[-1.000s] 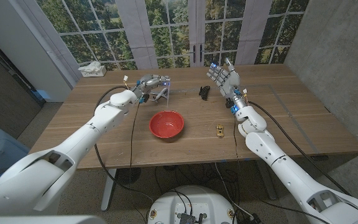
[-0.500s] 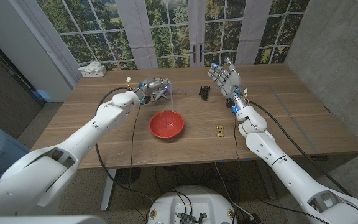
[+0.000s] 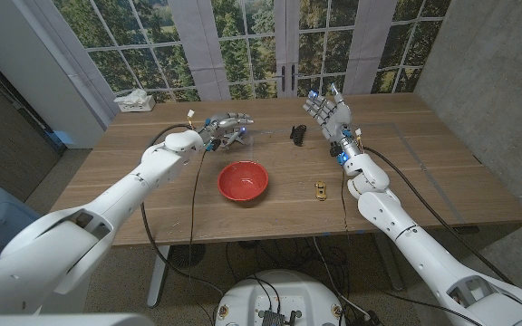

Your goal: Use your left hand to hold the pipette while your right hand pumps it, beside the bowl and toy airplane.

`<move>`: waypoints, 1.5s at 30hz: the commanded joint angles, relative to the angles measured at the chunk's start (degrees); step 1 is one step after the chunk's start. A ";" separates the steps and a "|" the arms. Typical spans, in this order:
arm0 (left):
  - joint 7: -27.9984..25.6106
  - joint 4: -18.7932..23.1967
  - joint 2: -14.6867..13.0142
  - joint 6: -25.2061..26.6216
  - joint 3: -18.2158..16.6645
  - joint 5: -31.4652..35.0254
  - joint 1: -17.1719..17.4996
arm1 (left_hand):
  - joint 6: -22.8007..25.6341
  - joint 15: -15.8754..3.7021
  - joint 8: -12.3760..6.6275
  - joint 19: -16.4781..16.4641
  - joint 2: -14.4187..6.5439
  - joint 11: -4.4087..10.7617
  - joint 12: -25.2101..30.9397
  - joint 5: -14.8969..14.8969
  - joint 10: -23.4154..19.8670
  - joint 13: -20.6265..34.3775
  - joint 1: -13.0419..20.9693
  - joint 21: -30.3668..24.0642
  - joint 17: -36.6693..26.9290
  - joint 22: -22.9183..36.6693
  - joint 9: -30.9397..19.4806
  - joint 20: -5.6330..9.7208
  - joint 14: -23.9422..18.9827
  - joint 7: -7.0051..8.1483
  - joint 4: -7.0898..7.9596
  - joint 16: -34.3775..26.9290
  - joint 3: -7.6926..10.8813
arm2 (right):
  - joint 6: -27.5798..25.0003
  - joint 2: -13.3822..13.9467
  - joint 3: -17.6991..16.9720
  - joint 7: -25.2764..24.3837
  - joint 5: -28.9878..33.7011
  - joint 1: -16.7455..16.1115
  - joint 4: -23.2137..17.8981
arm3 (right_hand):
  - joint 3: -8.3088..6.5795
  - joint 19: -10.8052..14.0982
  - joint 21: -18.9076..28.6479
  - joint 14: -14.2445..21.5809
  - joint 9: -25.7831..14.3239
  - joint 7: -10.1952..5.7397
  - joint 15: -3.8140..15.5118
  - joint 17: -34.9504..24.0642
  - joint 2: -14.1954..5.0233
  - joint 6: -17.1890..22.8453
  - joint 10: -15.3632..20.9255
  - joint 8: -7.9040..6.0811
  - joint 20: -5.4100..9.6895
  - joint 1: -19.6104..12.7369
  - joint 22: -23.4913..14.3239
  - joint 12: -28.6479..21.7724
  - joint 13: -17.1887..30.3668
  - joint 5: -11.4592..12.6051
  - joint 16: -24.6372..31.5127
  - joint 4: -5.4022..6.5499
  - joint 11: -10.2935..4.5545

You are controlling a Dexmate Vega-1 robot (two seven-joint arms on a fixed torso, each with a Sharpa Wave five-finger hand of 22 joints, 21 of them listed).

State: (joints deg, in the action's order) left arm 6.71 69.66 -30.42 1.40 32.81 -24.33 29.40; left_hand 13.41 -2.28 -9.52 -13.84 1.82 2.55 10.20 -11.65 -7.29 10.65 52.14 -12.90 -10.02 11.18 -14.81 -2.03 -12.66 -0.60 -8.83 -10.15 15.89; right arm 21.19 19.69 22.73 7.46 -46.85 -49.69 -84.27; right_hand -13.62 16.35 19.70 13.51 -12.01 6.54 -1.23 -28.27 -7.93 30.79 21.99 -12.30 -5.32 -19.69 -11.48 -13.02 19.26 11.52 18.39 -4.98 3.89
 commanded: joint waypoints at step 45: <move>8.63 11.05 0.58 -18.89 -10.44 -17.63 15.71 | -14.39 -0.51 -2.06 16.75 -10.88 3.14 1.67 -8.04 11.26 -0.90 -43.64 1.67 0.01 -0.78 5.20 -0.33 18.67 12.08 18.76 -0.44 -14.37 | -1.64 0.95 1.41 7.07 2.58 7.63 11.96 | 0.61 -1.50 -2.10 -7.01 1.01 -5.50 1.36 3.25 2.05 -7.59 -7.97 1.84 3.19 4.13 1.05 2.47 -3.77 -1.43 -5.77 -1.05 -1.25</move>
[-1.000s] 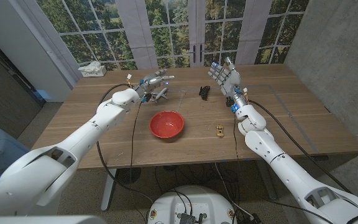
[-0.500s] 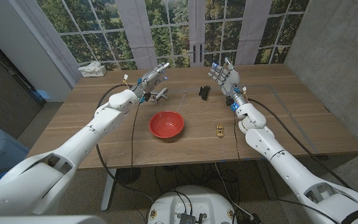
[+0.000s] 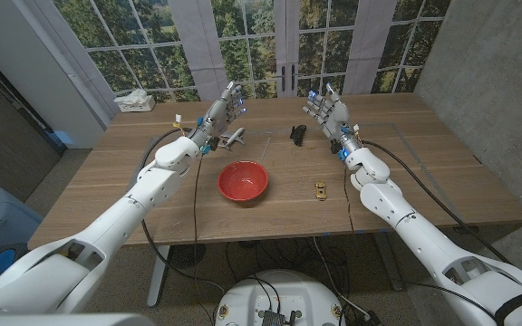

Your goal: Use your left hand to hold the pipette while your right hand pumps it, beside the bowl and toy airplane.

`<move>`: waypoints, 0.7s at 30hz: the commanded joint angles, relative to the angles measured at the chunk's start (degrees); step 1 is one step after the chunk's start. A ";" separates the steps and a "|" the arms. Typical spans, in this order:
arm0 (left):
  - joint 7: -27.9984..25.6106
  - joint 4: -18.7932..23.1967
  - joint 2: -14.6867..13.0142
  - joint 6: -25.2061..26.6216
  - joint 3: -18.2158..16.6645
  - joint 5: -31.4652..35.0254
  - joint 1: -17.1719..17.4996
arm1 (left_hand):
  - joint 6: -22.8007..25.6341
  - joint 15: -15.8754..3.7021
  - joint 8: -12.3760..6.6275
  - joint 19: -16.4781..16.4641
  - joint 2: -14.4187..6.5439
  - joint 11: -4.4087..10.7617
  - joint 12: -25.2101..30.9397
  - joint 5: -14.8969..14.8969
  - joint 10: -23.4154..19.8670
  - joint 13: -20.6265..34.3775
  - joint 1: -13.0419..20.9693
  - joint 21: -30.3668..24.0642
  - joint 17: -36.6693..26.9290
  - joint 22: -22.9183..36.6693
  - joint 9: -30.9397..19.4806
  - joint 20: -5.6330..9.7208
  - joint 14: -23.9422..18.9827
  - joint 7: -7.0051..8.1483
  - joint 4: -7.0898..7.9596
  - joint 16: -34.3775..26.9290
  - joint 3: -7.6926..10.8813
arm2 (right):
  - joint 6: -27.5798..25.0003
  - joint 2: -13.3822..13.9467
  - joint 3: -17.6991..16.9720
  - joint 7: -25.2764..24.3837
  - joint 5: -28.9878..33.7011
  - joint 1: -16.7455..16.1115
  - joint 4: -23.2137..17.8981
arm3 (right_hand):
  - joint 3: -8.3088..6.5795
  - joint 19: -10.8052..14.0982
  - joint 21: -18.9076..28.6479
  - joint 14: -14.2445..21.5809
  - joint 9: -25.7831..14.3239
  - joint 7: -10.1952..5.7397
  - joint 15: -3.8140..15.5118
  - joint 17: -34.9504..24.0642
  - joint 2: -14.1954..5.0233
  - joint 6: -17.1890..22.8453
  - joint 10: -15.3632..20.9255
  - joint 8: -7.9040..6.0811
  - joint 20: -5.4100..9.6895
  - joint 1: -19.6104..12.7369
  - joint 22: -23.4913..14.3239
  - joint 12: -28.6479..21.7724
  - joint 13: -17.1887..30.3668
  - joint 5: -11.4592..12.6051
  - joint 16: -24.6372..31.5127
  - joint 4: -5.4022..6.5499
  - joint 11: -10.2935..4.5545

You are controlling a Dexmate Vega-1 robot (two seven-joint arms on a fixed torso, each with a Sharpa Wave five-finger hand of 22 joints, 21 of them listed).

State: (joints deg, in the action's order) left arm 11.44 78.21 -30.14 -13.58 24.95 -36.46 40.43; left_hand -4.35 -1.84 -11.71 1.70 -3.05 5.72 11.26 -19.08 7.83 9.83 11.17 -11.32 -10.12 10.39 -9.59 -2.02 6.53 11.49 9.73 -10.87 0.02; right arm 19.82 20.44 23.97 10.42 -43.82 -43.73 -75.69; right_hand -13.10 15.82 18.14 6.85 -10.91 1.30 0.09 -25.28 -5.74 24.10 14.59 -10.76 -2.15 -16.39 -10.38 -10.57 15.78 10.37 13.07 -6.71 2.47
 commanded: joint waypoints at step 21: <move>-1.55 8.82 -0.31 -7.56 -6.81 -8.21 12.86 | -2.98 -3.42 1.94 10.53 -8.50 -1.93 -1.34 5.44 2.73 -0.21 2.63 0.42 0.64 -0.57 0.06 5.91 8.72 -8.04 -2.66 1.06 35.41 | 2.80 -0.32 0.08 5.50 1.00 1.98 6.37 | -0.79 -5.00 -4.28 -2.92 0.58 0.37 1.95 4.81 -0.10 -8.10 -3.17 0.49 1.93 1.09 0.40 0.07 -3.22 -0.08 -2.54 -0.62 -1.27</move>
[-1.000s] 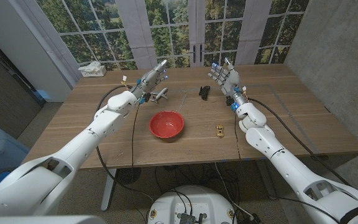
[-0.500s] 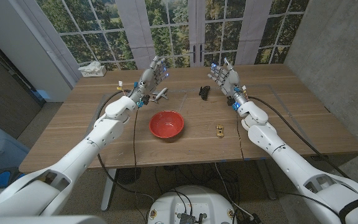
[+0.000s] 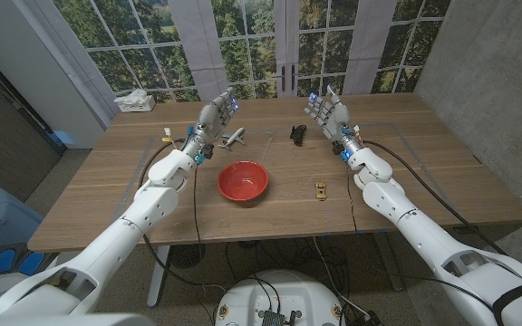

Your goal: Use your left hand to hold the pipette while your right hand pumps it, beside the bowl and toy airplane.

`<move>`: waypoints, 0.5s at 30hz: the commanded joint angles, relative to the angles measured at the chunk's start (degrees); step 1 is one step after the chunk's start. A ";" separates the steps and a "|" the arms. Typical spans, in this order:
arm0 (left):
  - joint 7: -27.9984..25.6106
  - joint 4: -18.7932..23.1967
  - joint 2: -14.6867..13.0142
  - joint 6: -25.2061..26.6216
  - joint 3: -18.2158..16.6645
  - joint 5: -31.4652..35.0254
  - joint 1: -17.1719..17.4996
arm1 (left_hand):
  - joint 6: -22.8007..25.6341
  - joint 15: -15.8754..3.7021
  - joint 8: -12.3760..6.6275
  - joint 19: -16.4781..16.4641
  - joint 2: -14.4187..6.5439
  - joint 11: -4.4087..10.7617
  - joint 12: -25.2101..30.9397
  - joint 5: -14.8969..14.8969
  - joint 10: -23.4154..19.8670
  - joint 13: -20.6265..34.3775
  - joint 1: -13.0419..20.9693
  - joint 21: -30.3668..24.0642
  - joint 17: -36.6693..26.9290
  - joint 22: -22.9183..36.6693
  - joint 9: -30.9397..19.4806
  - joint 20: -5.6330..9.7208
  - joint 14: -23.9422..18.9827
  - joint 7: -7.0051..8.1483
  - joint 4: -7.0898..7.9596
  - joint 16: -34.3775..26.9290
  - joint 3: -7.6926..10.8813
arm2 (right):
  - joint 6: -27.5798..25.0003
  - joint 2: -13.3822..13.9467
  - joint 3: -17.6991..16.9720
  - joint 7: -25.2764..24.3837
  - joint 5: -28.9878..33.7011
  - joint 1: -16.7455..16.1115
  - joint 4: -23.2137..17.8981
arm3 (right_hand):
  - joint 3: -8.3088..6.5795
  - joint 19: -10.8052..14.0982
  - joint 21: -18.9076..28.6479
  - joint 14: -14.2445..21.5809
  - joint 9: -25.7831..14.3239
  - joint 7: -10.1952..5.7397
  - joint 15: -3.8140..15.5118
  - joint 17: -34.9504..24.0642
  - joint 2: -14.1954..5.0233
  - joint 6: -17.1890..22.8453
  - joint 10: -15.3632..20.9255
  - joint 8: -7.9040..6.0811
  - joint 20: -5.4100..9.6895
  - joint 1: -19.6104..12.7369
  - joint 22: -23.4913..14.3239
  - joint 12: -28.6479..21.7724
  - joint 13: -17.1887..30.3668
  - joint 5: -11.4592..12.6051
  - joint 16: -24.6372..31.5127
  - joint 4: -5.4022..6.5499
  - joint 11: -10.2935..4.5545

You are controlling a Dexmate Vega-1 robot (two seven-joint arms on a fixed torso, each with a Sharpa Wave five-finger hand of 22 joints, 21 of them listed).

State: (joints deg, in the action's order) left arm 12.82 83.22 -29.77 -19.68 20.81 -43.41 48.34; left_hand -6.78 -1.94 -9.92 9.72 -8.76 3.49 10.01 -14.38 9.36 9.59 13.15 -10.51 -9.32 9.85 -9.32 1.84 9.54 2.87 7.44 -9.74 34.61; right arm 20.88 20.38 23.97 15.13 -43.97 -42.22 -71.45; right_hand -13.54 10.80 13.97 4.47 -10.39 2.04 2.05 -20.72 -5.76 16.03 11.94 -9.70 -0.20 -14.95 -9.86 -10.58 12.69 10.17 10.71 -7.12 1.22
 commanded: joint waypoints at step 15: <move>-6.63 5.02 -2.84 -1.13 -5.29 -1.12 7.99 | -0.15 -2.73 -0.14 0.51 -2.65 1.17 0.69 2.98 0.14 0.08 0.52 -0.83 -0.10 -0.06 -0.19 3.14 3.21 -1.47 -1.85 -0.62 1.82 | 5.12 0.41 -1.19 -8.08 4.82 -4.39 -1.97 | -0.47 -0.96 -1.31 -0.27 0.08 -0.50 -1.61 1.77 -0.16 1.73 0.01 -1.27 -0.38 0.42 -0.13 -0.41 -0.89 0.07 0.22 -0.18 0.24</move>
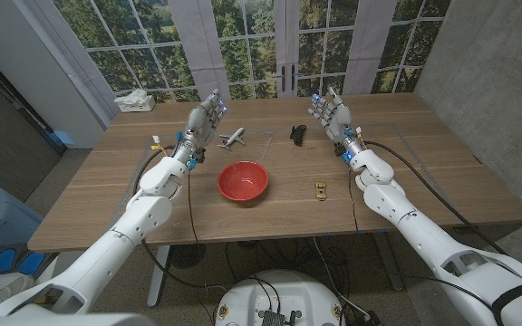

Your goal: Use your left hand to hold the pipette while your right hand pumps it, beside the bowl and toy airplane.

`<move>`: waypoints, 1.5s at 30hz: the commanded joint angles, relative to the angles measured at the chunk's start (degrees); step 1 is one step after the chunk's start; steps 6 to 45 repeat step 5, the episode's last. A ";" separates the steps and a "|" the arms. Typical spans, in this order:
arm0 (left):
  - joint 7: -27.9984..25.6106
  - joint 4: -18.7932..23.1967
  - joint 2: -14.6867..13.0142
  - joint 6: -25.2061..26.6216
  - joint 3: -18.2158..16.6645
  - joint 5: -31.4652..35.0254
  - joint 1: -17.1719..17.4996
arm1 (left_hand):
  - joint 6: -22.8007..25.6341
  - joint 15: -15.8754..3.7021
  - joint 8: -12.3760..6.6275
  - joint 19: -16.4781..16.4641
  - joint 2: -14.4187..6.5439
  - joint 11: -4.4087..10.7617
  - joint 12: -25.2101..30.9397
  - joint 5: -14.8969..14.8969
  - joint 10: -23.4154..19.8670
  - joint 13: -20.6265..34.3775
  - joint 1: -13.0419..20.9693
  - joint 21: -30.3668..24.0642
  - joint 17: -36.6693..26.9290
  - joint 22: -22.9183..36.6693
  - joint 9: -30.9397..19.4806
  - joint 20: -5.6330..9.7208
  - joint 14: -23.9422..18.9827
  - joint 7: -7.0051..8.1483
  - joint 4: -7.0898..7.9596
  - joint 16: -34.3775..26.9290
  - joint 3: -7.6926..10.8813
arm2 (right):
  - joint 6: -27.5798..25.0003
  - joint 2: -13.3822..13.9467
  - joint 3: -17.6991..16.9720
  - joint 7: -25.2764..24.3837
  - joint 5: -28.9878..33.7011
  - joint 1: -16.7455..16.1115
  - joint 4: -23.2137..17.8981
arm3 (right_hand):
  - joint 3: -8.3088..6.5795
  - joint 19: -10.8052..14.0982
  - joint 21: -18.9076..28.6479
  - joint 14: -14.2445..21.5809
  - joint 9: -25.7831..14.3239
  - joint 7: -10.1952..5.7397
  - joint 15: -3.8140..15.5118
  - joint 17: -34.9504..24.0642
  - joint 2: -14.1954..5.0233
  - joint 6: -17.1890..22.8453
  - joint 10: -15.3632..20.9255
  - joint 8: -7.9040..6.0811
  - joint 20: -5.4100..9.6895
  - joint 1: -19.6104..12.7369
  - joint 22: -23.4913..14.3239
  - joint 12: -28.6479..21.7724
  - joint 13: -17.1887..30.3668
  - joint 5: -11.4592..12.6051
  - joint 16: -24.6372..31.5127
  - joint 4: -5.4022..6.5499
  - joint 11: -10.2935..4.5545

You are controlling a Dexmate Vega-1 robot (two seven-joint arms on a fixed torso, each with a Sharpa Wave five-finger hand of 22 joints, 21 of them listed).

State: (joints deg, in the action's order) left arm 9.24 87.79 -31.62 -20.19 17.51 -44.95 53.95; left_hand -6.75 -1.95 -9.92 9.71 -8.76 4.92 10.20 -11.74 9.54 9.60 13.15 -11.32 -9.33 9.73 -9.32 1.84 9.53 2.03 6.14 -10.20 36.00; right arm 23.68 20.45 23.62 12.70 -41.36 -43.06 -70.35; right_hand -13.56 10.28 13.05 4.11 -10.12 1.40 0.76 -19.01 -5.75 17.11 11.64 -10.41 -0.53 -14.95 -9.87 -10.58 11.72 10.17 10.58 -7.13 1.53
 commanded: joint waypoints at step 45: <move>-4.65 -1.43 -0.50 -3.47 -3.02 2.09 2.71 | -0.69 -2.96 0.04 0.86 -2.85 -0.83 0.28 0.64 0.54 0.09 0.73 0.22 -0.11 0.04 -0.18 3.72 4.37 -0.71 -0.84 0.33 1.13 | 3.37 0.75 -0.63 -10.38 5.33 -6.20 -6.26 | -0.56 -0.30 -0.50 -0.01 -0.18 0.66 0.30 0.39 -0.29 0.92 0.46 -0.61 0.44 0.41 -0.11 -0.48 -0.06 0.10 0.39 -0.25 0.15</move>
